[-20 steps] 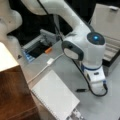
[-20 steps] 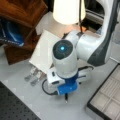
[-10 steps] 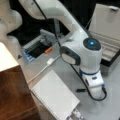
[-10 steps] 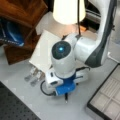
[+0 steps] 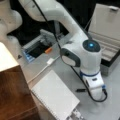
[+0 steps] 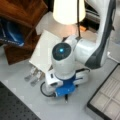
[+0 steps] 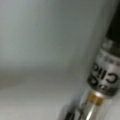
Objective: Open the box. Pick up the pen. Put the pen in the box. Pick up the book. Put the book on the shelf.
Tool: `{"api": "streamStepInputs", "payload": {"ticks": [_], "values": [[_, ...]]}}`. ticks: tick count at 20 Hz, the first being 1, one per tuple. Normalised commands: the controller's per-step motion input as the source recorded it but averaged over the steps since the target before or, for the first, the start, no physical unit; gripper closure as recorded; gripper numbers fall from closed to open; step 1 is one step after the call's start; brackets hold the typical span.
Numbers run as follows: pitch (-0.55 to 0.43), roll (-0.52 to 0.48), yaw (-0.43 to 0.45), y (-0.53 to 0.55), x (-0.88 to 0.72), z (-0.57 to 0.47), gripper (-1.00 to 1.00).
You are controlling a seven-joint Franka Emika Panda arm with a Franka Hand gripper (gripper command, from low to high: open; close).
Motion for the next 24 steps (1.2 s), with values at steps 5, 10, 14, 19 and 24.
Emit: {"api": "streamStepInputs", "payload": {"ticks": [5,10,14,19,24], "values": [[-0.11,-0.033,0.17,-0.03,0.02,-0.11,1.0],[-0.093,-0.042,0.171,-0.03,0.02,-0.1,1.0],[-0.09,-0.061,0.159,-0.03,0.04,-0.11,1.0],[-0.062,-0.076,0.147,-0.02,0.02,-0.1,1.0],[-0.015,-0.085,0.125,0.04,-0.03,-0.07,1.0]]}}
